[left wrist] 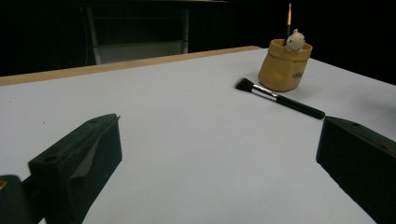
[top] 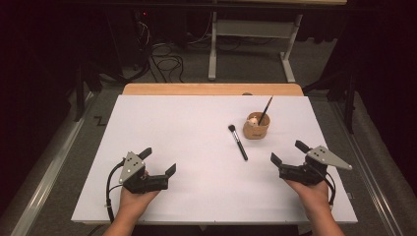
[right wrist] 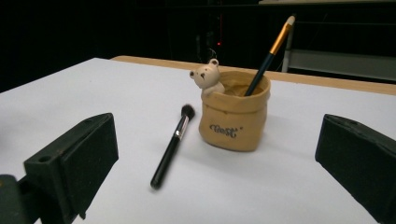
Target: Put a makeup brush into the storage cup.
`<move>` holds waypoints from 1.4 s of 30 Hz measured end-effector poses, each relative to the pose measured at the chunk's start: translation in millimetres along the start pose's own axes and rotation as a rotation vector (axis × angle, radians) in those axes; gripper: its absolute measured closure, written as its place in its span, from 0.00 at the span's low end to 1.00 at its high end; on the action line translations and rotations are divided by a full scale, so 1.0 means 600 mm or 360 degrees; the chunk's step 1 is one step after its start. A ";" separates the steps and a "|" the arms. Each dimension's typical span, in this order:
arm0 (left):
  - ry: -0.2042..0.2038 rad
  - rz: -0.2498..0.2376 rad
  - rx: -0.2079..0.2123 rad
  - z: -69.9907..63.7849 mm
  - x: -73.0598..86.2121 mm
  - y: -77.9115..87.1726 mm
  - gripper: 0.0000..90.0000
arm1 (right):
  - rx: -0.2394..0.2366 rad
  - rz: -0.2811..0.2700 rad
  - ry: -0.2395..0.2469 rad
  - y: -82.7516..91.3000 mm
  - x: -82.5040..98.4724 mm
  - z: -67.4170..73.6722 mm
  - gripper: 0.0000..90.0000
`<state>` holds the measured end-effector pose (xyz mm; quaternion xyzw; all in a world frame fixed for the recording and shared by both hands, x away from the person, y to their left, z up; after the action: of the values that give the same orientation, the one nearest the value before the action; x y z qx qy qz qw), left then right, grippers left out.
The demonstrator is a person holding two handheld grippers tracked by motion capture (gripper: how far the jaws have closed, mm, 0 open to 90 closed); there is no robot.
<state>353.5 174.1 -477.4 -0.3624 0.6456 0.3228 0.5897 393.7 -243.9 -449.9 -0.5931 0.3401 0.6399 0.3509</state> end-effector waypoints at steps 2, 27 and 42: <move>0.0001 0.0006 0.0001 0.000 0.002 0.000 0.01 | 0.0006 0.0008 0.0015 0.016 0.008 0.000 0.00; -0.0056 0.0077 -0.0083 0.031 0.013 0.030 0.01 | 0.0043 0.0079 0.0084 0.040 0.045 -0.003 0.00; -0.0079 0.0034 -0.0047 0.032 0.011 0.042 0.01 | 0.0040 0.0428 0.0082 0.011 0.063 -0.007 0.00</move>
<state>342.0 202.8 -486.2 -0.3560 0.6298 0.3474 0.5966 388.0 -249.1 -488.0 -0.5540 0.4335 0.6614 0.2603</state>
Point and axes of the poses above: each handheld gripper's, and its own axes: y roughly backward along the jaws, x roughly out of its underside, z roughly to its left, the point moved 5 cm from there along -y, roughly forward along the jaws, and after that the axes turned 15 degrees about -z, right-handed, at the moved point
